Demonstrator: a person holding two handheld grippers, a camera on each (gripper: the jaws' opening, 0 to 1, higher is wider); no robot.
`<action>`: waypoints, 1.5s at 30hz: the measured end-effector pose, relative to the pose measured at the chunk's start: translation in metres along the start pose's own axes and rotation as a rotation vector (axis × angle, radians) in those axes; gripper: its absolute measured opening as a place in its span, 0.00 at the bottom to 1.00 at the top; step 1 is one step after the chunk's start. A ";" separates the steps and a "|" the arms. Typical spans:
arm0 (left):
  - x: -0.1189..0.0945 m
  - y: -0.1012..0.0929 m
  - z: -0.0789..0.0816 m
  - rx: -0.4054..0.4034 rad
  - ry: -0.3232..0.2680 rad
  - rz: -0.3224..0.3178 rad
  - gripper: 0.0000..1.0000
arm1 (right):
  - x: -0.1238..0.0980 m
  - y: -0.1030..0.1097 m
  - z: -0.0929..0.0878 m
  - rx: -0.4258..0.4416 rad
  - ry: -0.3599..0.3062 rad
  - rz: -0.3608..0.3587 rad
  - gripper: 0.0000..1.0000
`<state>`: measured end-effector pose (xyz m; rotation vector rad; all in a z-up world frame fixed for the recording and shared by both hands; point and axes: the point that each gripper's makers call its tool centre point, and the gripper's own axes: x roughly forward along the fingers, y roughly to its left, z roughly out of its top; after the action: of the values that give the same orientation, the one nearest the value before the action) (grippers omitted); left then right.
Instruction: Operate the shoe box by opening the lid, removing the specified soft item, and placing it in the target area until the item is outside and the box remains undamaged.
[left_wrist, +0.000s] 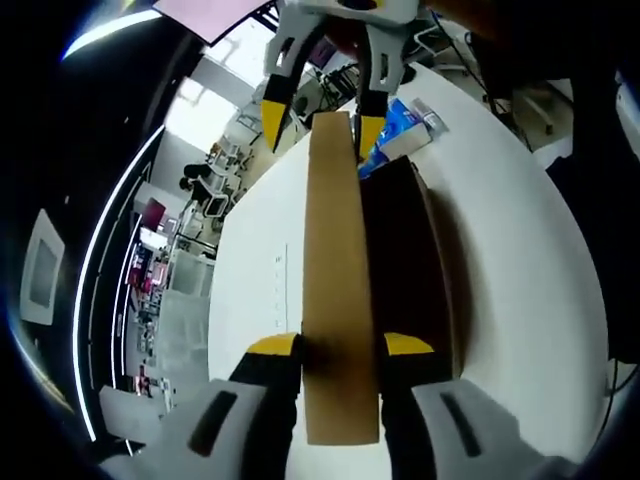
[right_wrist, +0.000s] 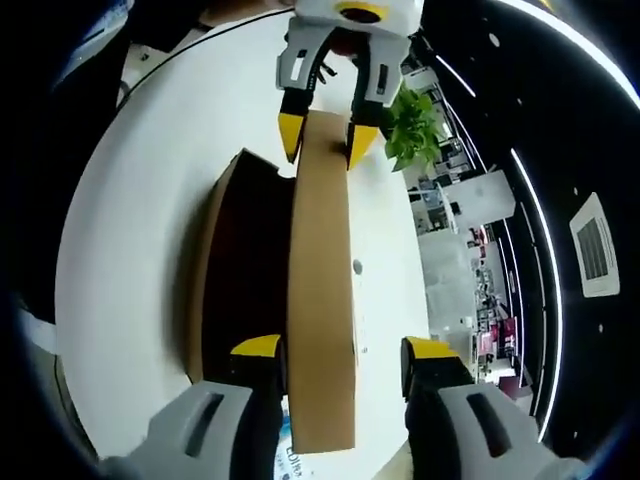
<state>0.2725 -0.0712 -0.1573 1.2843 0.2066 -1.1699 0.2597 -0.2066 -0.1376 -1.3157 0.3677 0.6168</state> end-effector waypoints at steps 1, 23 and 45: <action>0.000 0.000 0.000 0.000 -0.001 -0.001 0.31 | 0.001 0.001 0.000 0.003 0.001 0.001 0.47; 0.003 -0.011 -0.005 0.065 0.024 0.012 0.31 | 0.010 0.029 -0.001 -0.078 0.017 0.067 0.29; 0.009 -0.031 -0.010 0.087 0.032 0.063 0.30 | 0.010 0.054 0.001 -0.052 0.019 -0.023 0.28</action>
<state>0.2578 -0.0636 -0.1863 1.3772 0.1391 -1.1145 0.2347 -0.1964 -0.1855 -1.3749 0.3531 0.5985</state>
